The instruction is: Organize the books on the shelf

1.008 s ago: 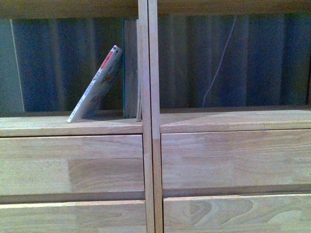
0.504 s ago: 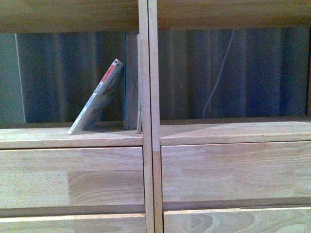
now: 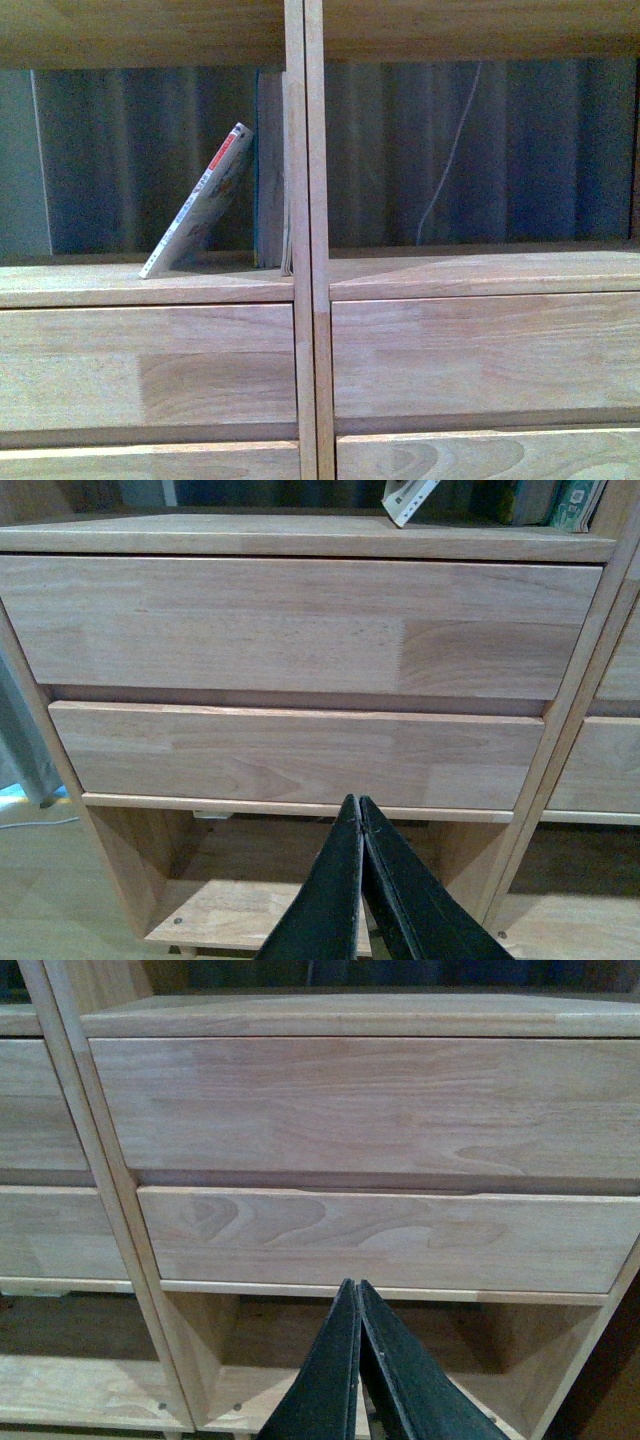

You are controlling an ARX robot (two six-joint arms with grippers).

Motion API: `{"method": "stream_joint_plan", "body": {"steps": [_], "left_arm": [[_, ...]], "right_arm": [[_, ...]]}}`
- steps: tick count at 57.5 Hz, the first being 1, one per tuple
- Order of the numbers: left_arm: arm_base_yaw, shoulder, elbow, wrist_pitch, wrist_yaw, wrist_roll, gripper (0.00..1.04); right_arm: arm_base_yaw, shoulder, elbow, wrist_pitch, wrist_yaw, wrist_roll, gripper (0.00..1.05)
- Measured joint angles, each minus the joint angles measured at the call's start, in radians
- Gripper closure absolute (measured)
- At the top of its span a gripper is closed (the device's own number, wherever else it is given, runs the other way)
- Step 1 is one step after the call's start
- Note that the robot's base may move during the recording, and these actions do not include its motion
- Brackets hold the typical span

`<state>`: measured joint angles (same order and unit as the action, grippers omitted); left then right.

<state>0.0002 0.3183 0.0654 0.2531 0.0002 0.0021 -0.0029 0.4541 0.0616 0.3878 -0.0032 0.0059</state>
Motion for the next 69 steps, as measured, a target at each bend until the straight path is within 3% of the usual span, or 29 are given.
{"method": "stream_joint_plan", "body": {"steps": [28, 35, 48, 53, 69], "left_arm": [[0.000, -0.144, -0.054, -0.077, 0.000, 0.000, 1.02], [0.000, -0.288, -0.053, -0.241, -0.001, 0.000, 1.02], [0.000, -0.312, -0.053, -0.251, -0.001, 0.000, 1.02], [0.000, -0.312, -0.053, -0.252, -0.001, 0.000, 1.02], [0.000, -0.312, -0.053, -0.252, -0.001, 0.000, 1.02]], "right_arm": [[0.000, -0.186, -0.048, -0.119, 0.001, -0.001, 1.02], [0.000, -0.222, -0.048, -0.155, 0.002, -0.001, 1.02], [0.000, -0.282, -0.047, -0.216, 0.001, -0.001, 1.02], [0.000, -0.406, -0.047, -0.373, 0.001, -0.001, 1.02], [0.001, -0.449, -0.047, -0.386, 0.003, -0.002, 1.02]]}}
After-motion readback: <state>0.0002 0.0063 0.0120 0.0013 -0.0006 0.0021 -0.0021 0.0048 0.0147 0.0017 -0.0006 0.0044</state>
